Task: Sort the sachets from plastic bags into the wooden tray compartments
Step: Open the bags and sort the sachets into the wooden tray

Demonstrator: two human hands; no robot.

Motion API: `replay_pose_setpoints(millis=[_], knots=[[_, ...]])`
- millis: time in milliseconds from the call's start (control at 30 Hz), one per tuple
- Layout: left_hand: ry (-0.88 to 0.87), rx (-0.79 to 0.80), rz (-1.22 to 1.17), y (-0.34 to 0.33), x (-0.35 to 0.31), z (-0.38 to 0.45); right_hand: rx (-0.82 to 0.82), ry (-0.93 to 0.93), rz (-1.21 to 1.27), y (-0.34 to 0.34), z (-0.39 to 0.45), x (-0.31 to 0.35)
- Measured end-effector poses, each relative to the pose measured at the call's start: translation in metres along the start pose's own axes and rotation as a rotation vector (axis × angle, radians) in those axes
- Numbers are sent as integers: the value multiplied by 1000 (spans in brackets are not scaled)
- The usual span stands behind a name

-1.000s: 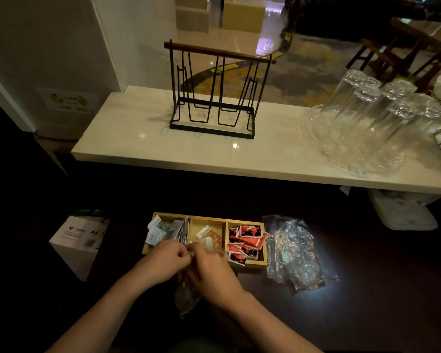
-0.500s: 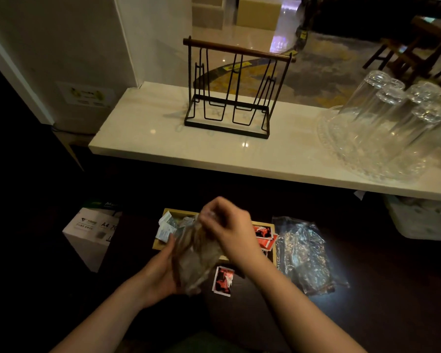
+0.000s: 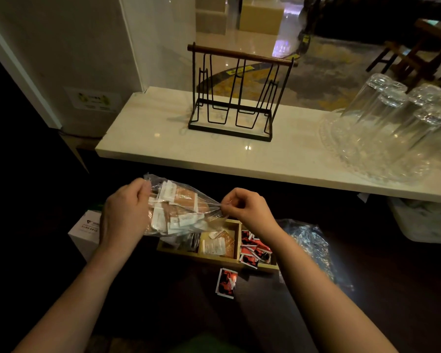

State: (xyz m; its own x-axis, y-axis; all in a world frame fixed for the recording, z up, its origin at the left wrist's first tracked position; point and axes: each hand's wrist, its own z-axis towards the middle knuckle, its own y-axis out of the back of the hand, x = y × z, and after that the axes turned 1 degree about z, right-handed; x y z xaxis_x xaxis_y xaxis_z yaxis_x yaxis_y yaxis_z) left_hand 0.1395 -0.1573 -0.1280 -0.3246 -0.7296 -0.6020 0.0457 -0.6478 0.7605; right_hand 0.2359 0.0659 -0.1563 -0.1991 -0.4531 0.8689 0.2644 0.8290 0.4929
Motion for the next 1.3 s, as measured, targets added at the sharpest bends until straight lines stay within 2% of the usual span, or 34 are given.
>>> replay_pose_setpoints(millis=[200, 533, 1100, 1300], knots=[[-75, -29, 63, 18, -12, 5, 52, 8, 61, -4, 5, -6], [-105, -10, -164, 31, -49, 5, 70, -17, 117, -6, 6, -16], [-251, 56, -269, 21, -81, 10, -78, -29, 223, 12, -20, -28], [-279, -40, -248, 17, -78, 9, -184, -19, 246, 21, -26, -31]])
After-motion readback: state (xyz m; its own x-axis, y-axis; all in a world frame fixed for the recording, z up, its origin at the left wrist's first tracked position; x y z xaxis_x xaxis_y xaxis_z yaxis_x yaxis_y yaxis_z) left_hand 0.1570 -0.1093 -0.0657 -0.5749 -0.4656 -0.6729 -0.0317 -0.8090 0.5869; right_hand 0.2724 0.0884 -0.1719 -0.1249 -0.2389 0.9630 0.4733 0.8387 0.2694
